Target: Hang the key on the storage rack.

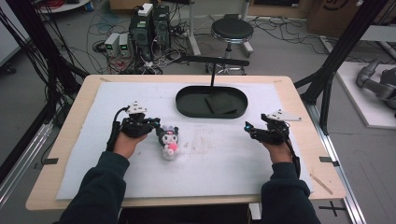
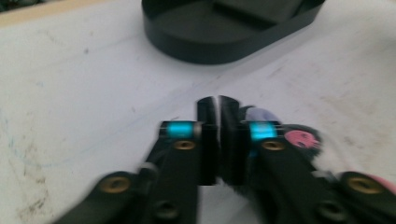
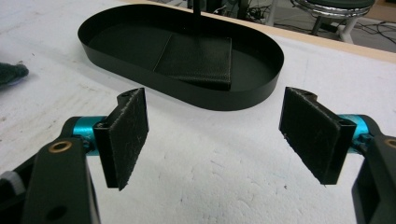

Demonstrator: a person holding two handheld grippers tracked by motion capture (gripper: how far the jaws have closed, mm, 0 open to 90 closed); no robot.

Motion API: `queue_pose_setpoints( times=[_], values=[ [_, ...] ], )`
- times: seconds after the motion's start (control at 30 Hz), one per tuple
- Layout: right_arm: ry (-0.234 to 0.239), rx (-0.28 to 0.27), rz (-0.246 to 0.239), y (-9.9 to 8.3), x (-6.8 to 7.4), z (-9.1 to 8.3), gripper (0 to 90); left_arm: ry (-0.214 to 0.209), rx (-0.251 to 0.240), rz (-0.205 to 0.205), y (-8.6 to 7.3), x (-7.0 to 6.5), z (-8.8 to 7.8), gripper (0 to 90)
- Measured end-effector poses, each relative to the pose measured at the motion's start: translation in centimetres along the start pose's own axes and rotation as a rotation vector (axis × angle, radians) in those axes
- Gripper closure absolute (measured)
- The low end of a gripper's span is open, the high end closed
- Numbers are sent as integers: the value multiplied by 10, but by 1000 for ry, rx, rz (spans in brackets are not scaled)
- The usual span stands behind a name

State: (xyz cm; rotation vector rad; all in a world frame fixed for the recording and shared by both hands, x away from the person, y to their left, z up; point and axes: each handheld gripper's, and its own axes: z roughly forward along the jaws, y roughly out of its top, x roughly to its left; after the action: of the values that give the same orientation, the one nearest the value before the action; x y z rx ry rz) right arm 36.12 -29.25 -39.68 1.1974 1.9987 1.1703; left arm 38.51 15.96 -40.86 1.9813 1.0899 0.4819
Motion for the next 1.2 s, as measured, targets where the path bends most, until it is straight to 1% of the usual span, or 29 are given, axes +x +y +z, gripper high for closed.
queue_pose_setpoints(
  times=[0.03,0.1,0.13,0.2,0.23,0.27,0.3,0.33,0.37,0.43,0.47,0.5,0.57,0.63,0.67,0.7,0.77,0.8,0.87,0.97,1.0,1.03,1.07,1.13,1.2],
  values=[
    [1,0,-1,0,0,0,243,32,18,-20,-1,-2,1,551],
    [0,-4,1,0,-1,-1,243,56,2,-84,-2,-6,-1,451],
    [1,-3,4,0,-1,-1,243,65,-8,-108,-2,-9,-4,422],
    [-3,-5,6,0,-2,-1,243,68,-2,-118,-1,-15,-11,399],
    [-3,-4,7,-1,-2,-2,243,66,-14,-132,-1,-19,-15,383],
    [-4,-4,7,-1,-2,-2,243,65,-24,-142,-1,-23,-19,384],
    [-4,-3,6,-1,-2,-2,243,58,-23,-141,-2,-25,-23,384],
    [-3,-4,2,-1,-2,-1,243,65,-19,-153,-3,-29,-24,384],
    [-3,-4,4,-1,-1,-1,243,65,0,-165,-4,-32,-25,375],
    [-4,-4,-3,0,-1,-1,245,32,39,-199,-8,-38,-20,332],
    [-2,-5,-7,0,0,-1,246,23,62,-201,-11,-41,-17,321],
    [-2,-4,-6,0,0,-1,246,27,79,-207,-13,-44,-13,296],
    [0,-5,-5,0,1,-2,246,25,119,-200,-18,-48,-5,240],
    [2,-8,-2,0,0,-2,247,43,138,-190,-21,-50,3,192],
    [1,-9,-3,0,0,-2,246,54,144,-167,-23,-51,6,194],
    [2,-10,-3,0,0,-2,246,56,152,-136,-23,-50,7,222],
    [3,-10,-1,0,-1,-3,247,24,152,-96,-23,-47,7,276],
    [2,-13,-2,0,-1,-3,247,0,156,-62,-23,-44,6,293],
    [4,-10,0,0,-2,-3,247,-48,159,-8,-22,-38,3,328],
    [4,-11,-3,0,-3,-2,247,-101,148,66,-20,-33,-3,352],
    [2,-9,0,0,-3,-2,247,-124,159,84,-20,-32,-4,351],
    [3,-7,-1,0,-2,-2,247,-134,180,91,-20,-32,-4,347],
    [3,-5,0,0,-2,-1,247,-119,195,81,-21,-34,-4,330],
    [4,1,-2,0,-1,0,247,-79,199,69,-23,-38,-4,296],
    [4,4,-6,0,-1,0,248,-35,200,29,-24,-42,-5,256]
  ],
)
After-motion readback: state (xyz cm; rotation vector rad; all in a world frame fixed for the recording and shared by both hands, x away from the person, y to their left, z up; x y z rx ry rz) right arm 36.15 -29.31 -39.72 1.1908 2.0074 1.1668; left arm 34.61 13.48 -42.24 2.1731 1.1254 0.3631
